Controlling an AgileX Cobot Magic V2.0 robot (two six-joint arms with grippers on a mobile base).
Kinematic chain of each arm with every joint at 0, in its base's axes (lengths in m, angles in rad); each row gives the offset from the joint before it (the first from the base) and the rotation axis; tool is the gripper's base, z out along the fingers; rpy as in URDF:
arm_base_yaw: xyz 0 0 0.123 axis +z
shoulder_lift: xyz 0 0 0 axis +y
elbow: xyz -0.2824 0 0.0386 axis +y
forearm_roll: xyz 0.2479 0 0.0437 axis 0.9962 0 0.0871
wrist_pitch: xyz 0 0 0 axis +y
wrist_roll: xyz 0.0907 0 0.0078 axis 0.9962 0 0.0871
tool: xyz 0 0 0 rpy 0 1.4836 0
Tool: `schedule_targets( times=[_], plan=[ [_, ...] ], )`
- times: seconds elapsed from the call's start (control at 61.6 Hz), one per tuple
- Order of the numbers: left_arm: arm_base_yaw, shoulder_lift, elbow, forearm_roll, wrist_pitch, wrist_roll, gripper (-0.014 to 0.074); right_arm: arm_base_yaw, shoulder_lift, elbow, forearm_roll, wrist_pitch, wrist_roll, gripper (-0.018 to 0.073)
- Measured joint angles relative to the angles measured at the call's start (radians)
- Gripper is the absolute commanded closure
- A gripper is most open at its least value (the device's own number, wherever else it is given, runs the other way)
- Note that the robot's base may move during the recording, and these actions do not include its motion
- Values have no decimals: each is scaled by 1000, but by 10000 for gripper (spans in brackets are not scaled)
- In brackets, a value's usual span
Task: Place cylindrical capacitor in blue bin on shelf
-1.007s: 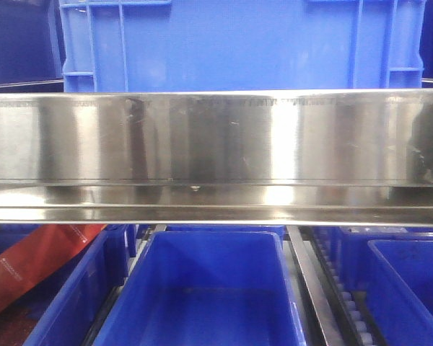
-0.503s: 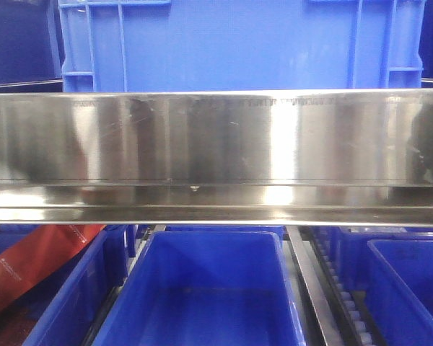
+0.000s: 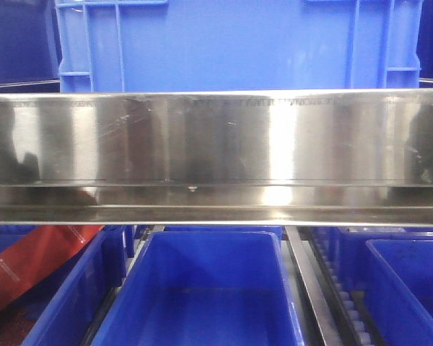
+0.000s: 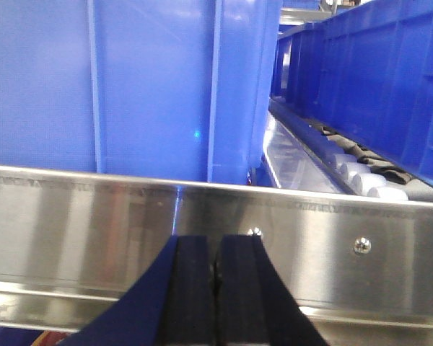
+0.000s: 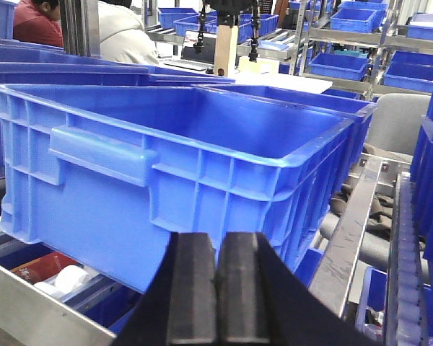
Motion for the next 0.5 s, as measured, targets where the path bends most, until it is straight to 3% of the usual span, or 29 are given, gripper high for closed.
schedule_targets(
  times=[0.503],
  plan=[
    [0, -2, 0, 0, -7, 0, 707, 0, 0, 0, 0, 0, 0, 720]
  ],
)
